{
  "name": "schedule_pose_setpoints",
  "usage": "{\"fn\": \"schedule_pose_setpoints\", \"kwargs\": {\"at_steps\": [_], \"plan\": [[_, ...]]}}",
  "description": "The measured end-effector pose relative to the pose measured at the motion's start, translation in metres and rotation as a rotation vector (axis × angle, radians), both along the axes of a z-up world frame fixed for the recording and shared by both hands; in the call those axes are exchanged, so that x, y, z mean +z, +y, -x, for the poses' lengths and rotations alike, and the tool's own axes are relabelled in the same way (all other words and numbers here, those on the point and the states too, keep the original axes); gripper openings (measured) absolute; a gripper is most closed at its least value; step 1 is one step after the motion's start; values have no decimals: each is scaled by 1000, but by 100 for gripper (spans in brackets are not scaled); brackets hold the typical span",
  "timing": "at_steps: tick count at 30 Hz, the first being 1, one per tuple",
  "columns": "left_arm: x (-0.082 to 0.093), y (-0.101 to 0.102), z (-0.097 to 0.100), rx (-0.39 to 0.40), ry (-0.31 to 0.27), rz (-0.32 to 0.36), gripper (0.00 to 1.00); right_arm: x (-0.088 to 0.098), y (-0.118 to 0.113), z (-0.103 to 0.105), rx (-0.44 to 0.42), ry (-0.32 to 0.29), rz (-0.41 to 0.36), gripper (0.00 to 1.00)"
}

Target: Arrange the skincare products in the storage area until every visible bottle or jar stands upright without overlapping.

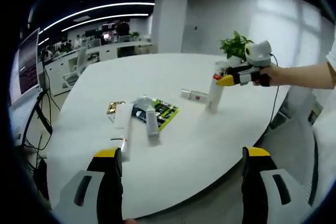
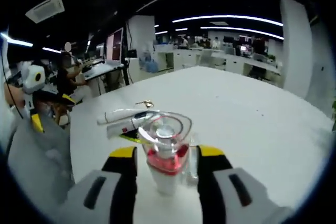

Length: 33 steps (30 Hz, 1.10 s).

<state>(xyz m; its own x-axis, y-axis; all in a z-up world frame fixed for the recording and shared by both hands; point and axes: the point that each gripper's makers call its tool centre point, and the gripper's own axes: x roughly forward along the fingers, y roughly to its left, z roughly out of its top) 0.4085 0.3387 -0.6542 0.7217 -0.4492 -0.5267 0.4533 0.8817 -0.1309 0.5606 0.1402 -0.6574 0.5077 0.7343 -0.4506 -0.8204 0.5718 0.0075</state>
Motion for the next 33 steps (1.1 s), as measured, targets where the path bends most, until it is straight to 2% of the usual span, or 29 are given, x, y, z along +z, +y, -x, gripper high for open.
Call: {"fn": "schedule_pose_setpoints", "kwargs": {"at_steps": [3,8,9,14,19,25,33], "plan": [[0,1,0,4,2,0,93,-4,3,2,38,3,13,42],[-2,2,-1,11,10,-3,93,-8,3,-1,40,9,11,37],[-2,2,-1,11,12,-4,93,-7,2,-3,16,8,1,34],[-3,3,-2,17,17,-7,93,-7,0,-8,-90,15,-64,34],[-3,3,-2,21,19,-8,93,-7,-1,-11,-207,-5,-63,34],[-3,3,-2,18,18,-8,93,-8,3,-12,-262,-10,-69,33],[-2,2,-2,14,12,-4,93,-7,9,-13,-240,-18,-64,33]]}}
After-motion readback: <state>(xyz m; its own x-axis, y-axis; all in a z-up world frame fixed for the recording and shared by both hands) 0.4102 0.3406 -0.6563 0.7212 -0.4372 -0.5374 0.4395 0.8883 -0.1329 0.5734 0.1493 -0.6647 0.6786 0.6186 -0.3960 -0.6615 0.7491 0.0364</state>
